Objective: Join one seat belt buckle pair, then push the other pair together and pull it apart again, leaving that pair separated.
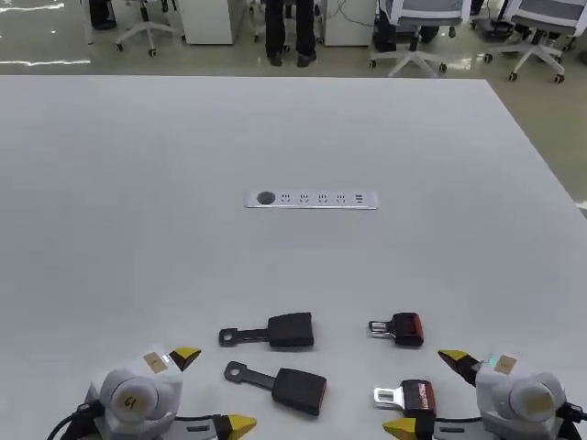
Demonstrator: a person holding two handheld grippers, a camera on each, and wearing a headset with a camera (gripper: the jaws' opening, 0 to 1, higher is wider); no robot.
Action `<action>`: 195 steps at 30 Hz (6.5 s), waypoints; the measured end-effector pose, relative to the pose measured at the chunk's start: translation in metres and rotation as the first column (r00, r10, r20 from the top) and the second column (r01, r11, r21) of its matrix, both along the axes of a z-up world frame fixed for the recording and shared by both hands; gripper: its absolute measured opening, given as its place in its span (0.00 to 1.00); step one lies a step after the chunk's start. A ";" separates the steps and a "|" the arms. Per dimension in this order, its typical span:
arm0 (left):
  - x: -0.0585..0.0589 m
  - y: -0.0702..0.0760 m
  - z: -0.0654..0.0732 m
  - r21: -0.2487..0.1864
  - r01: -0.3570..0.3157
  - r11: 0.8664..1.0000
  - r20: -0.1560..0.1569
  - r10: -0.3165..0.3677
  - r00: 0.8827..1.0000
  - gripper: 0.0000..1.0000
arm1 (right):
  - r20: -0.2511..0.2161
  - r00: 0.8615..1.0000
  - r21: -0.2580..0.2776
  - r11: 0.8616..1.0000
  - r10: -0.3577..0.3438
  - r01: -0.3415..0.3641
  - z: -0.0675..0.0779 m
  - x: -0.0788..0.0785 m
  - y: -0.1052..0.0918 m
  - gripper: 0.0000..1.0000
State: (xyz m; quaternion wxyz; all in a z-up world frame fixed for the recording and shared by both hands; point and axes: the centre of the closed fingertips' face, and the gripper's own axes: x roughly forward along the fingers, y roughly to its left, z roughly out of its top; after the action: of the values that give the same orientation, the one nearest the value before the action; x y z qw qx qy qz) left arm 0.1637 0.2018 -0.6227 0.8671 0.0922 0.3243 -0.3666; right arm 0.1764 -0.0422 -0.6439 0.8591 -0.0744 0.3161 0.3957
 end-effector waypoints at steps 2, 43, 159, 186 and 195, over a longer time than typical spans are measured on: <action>0.002 -0.004 -0.001 0.002 0.012 1.000 0.000 -0.012 1.000 0.81 | -0.005 1.000 0.002 1.000 0.011 -0.011 -0.002 -0.001 0.002 0.90; 0.016 -0.069 -0.050 0.114 0.455 0.883 -0.098 -0.446 0.890 0.67 | -0.131 0.946 -0.066 0.950 0.296 -0.306 -0.041 -0.004 0.000 0.74; 0.011 -0.083 -0.071 0.251 0.625 0.740 -0.166 -0.603 0.780 0.33 | -0.133 0.847 -0.153 0.834 0.515 -0.531 -0.051 0.005 0.076 0.34; 0.011 -0.082 -0.071 0.271 0.657 0.703 -0.179 -0.634 0.752 0.32 | -0.127 0.851 -0.152 0.838 0.509 -0.524 -0.046 0.000 0.099 0.33; 0.010 -0.082 -0.070 0.248 0.650 0.719 -0.161 -0.631 0.759 0.32 | -0.119 0.846 -0.158 0.831 0.519 -0.533 -0.053 0.003 0.099 0.33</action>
State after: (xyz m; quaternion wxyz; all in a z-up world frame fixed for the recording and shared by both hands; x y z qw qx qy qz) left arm 0.1736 0.1200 -0.6926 0.6527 0.3120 0.3501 -0.5950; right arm 0.1790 0.0567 -0.6967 0.6945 -0.2239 0.3492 0.5879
